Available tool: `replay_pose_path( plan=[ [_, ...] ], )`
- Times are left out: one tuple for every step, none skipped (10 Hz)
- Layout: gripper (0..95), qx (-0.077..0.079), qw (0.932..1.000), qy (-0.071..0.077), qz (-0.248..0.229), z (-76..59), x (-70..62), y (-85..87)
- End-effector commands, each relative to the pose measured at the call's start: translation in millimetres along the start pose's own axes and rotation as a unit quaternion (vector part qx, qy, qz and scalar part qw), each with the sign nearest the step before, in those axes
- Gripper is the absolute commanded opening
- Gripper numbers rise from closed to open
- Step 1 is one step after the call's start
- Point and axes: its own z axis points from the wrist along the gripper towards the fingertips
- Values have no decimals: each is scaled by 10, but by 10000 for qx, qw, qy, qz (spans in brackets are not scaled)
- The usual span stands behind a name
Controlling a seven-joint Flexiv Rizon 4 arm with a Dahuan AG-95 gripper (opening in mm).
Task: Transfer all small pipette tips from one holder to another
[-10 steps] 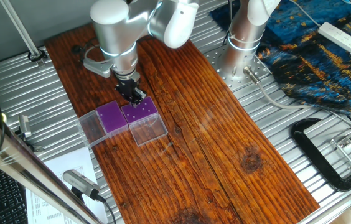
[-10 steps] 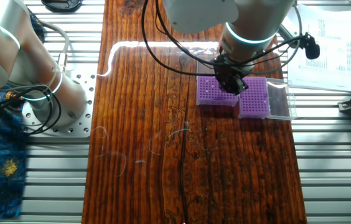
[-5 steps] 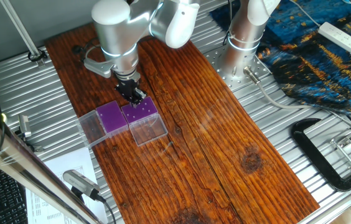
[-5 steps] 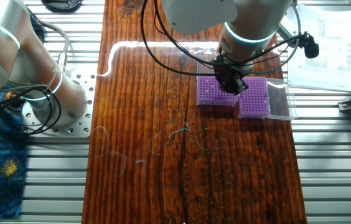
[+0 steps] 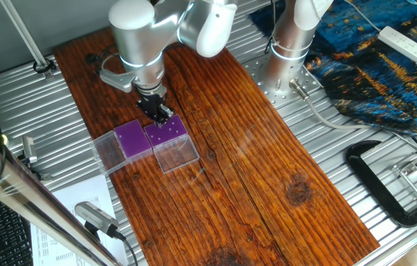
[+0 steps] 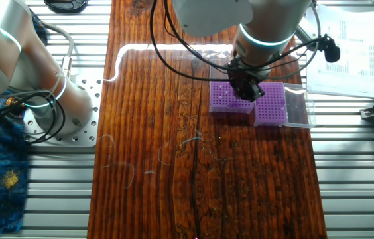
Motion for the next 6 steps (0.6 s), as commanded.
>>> replay_pose_path(
  plan=[
    [0, 5, 10000, -8, -3, 11, -1, -7],
    [0, -2, 10000, -12, -7, 19, -1, -6],
    [0, -15, 10000, -16, -6, 21, 1, -4],
    [190, -30, 10000, -11, -2, 21, 1, -3],
    [190, -38, 10000, 1, -4, 23, -1, 1],
    [190, -51, 10000, 41, 4, 24, -2, 3]
  ],
)
